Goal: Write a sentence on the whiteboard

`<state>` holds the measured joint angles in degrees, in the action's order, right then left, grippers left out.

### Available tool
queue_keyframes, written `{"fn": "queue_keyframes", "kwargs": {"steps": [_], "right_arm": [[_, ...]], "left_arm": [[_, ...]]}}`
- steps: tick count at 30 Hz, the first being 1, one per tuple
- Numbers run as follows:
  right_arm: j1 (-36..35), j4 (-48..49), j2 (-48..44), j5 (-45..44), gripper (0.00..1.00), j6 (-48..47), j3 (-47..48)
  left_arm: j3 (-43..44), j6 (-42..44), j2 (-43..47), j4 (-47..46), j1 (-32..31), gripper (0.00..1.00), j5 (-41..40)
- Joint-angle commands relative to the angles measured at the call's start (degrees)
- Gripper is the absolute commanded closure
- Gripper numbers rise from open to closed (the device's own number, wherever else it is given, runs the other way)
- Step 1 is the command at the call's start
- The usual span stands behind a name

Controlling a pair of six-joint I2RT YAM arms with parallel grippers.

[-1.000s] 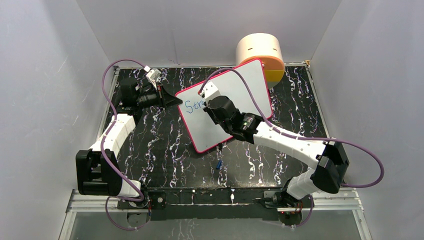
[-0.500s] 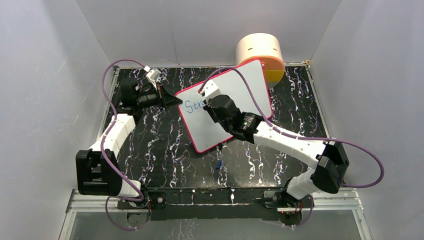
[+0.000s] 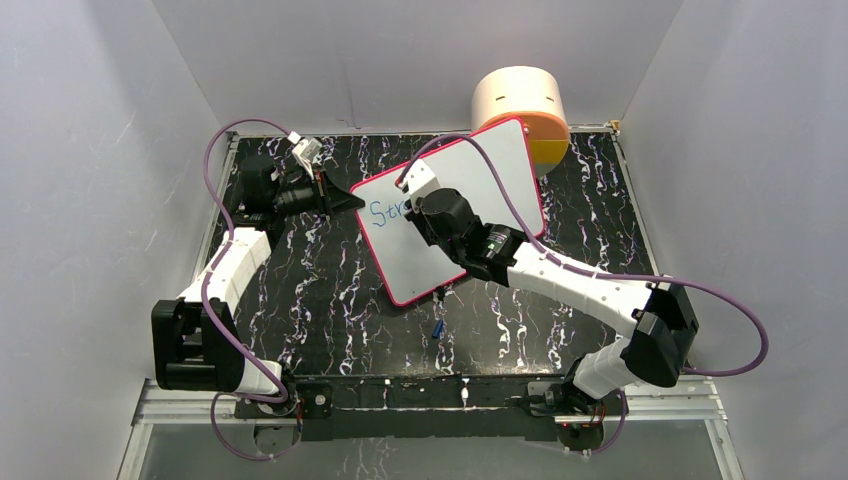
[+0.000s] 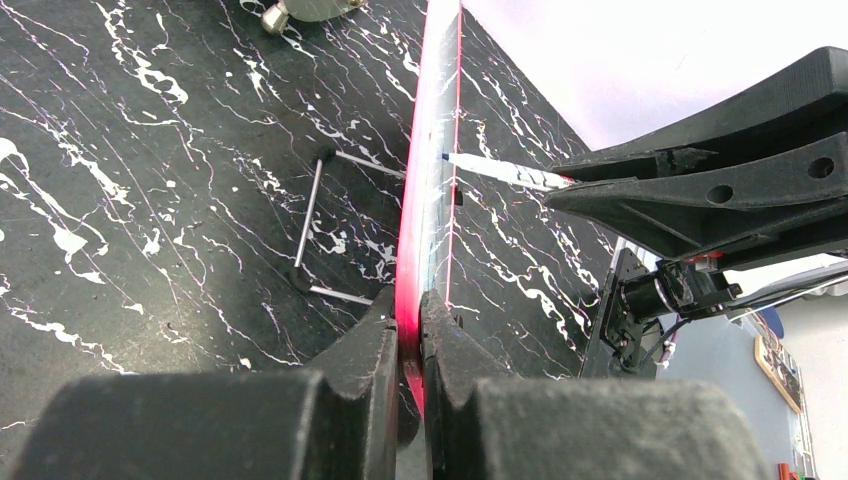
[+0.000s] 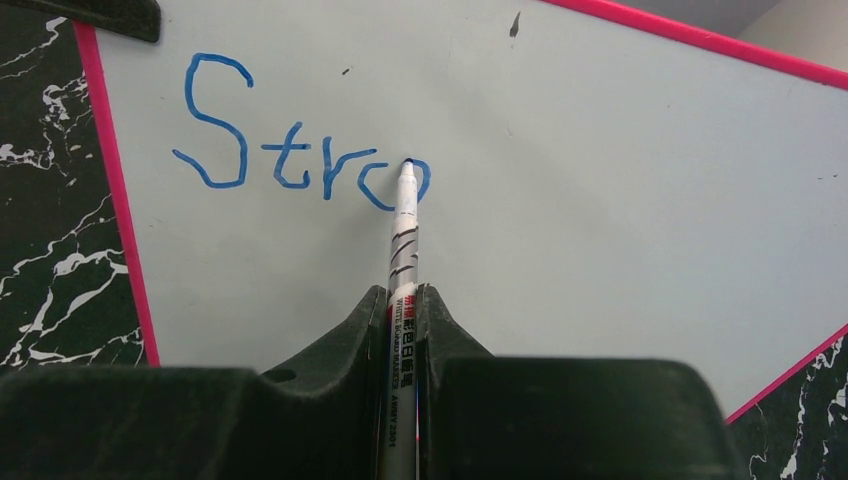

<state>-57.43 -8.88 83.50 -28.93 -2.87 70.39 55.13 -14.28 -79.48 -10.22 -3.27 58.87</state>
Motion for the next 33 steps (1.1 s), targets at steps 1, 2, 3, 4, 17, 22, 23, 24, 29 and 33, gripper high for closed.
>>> {"fn": "queue_keyframes", "kwargs": {"steps": [1,2,3,4,17,22,23,24,29,33], "right_arm": [[0.21,1.54,-0.19,2.47,1.00,0.15,1.68],[0.22,1.39,-0.18,2.63,1.00,0.31,1.68],[0.27,1.19,-0.14,2.79,1.00,0.33,1.66],[0.26,0.99,-0.18,2.94,1.00,0.41,1.68],[0.25,-0.26,-2.25,3.56,1.00,0.47,1.70],[0.27,0.58,-4.05,1.44,1.00,-0.36,0.81],[0.30,0.55,-4.33,0.74,1.00,-0.42,0.62],[0.30,0.61,-4.54,-0.07,1.00,-0.50,0.36],[0.55,0.47,-5.11,-2.63,1.00,-0.75,-0.30],[0.65,0.96,-5.49,-2.85,1.00,-0.78,-0.67]], "left_arm": [[-0.34,4.66,-1.80,4.24,-2.53,1.00,-1.04],[-0.30,4.70,-1.81,4.24,-2.53,1.00,-1.04],[-0.36,4.70,-1.82,4.24,-2.53,1.00,-1.07],[-0.31,4.70,-1.82,4.24,-2.53,1.00,-1.12],[-0.21,4.79,-1.77,4.50,-2.54,1.00,-1.48],[-0.17,4.95,-1.85,4.81,-2.53,1.00,-1.70],[-0.06,5.04,-1.78,4.89,-2.53,1.00,-1.73],[-0.13,5.13,-1.66,4.94,-2.53,1.00,-1.84],[-0.11,5.24,-1.83,5.03,-2.53,1.00,-1.88],[0.06,5.27,-1.85,5.19,-2.53,1.00,-1.90]]}}
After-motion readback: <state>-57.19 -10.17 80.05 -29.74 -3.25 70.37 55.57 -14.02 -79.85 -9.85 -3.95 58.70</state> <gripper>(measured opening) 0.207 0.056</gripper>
